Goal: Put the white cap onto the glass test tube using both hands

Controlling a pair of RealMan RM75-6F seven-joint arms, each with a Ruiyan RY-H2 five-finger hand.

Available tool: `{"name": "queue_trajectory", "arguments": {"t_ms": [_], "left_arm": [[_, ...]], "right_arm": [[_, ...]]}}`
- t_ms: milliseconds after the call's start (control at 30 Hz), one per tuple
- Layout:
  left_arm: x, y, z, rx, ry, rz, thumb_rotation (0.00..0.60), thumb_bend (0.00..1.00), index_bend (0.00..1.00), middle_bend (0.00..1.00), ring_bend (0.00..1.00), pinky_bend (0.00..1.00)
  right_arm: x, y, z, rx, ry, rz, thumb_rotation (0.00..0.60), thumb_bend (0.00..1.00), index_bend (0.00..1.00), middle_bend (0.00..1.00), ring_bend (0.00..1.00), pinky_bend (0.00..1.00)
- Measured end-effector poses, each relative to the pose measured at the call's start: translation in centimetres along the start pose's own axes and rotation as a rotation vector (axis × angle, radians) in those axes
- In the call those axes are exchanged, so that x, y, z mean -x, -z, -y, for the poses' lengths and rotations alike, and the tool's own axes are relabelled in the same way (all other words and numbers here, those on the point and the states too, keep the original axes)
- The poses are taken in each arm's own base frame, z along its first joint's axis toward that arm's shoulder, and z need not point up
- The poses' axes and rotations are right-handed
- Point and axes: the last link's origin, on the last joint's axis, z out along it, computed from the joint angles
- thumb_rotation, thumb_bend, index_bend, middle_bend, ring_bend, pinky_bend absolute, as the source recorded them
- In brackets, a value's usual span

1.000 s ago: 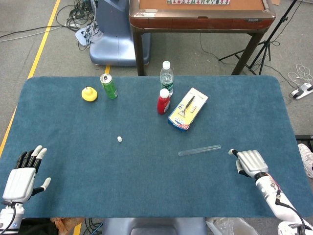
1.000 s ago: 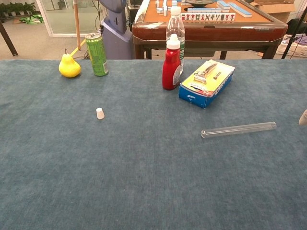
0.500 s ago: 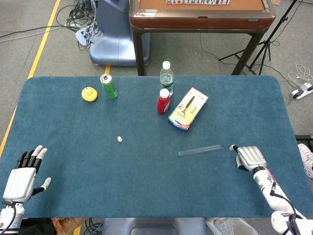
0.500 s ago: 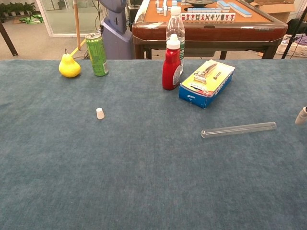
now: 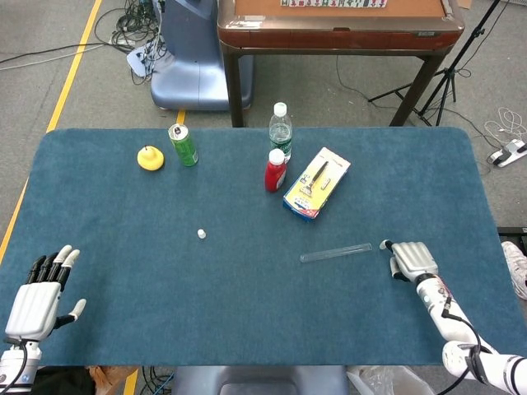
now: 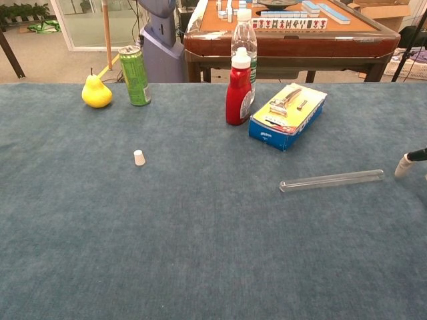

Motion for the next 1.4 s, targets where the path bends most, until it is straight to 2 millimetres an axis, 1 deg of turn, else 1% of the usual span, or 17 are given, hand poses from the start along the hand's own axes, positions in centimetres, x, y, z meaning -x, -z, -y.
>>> {"name": "queue_trajectory", "arguments": {"t_ms": [267,567,767,1000,1200,1400], "left_arm": [[0.0,0.1,0.1,-0.004,-0.007,-0.002,0.600,0.25,0.05,0.03,0.00,0.02],[0.1,0.0,0.3,-0.008,-0.012,0.000,0.600,0.25,0.05,0.03,0.00,0.02],[0.1,0.0,0.4,-0.011,-0.012,-0.001,0.600,0.25,0.05,0.03,0.00,0.02],[0.1,-0.1,0.4,-0.010,-0.013,0.000,0.600,0.25,0.05,0.03,0.00,0.02],[0.0,0.0,0.5,-0.010,-0.013,-0.005,0.600,0.25,0.05,0.03,0.00,0.02],[-0.1,0.0,0.3,-0.003,-0.013,-0.006,0.600,0.25,0.05,0.03,0.00,0.02]], "right_arm": [[0.2,-0.9,1.9,-0.054,0.001,-0.014,0.600,0.89,0.25,1.00,1.00,1.00],[-0.4,-2.1,4.7,-0.131,-0.005,-0.035,0.600,0.89,0.25,1.00,1.00,1.00],[-0.9,-3.3,6.9,-0.174,-0.024,-0.046,0.600,0.89,0.25,1.00,1.00,1.00],[-1.5,-4.5,10.0,-0.244,-0.038,-0.052,0.600,0.89,0.25,1.00,1.00,1.00],[-2.2,-4.7,11.8,-0.292,-0.048,-0.075,0.600,0.89,0.25,1.00,1.00,1.00],[-3.3,-4.0,12.7,-0.328,-0.069,-0.120,0.600,0.89,0.25,1.00,1.00,1.00]]}}
